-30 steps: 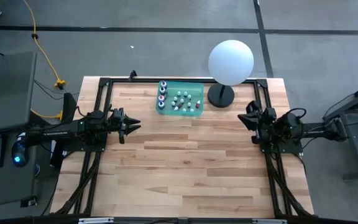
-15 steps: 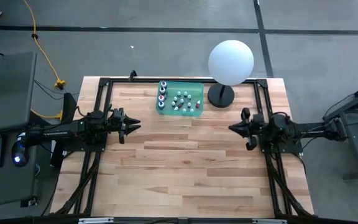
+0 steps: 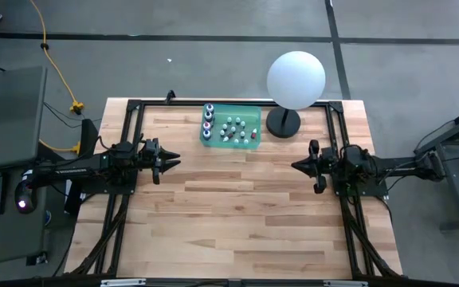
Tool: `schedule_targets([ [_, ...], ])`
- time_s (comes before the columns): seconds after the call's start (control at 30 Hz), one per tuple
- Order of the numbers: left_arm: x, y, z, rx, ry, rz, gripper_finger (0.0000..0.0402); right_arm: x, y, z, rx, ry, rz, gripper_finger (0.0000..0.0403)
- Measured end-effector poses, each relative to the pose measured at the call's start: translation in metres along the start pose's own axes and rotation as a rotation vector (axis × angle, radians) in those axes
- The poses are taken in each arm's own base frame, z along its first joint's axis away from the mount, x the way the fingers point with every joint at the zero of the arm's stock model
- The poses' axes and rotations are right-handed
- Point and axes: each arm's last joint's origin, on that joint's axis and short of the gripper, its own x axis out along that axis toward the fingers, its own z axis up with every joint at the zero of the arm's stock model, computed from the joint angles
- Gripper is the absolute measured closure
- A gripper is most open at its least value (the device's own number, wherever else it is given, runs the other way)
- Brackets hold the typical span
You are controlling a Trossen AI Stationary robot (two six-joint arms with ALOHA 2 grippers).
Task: Pick & Place food coloring
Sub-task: Return to Home Position
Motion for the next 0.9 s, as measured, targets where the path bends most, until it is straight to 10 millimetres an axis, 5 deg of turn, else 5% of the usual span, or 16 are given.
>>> schedule_targets([
  [0.5, 0.000, 0.000, 0.000, 0.000, 0.000, 0.000, 0.0275, -0.002, -0.003, -0.019, 0.007, 0.204, -0.010, 0.0402],
  [0.9, 0.000, 0.000, 0.000, 0.000, 0.000, 0.000, 0.0275, -0.002, -0.008, -0.017, -0.095, 0.173, -0.158, 0.0402],
])
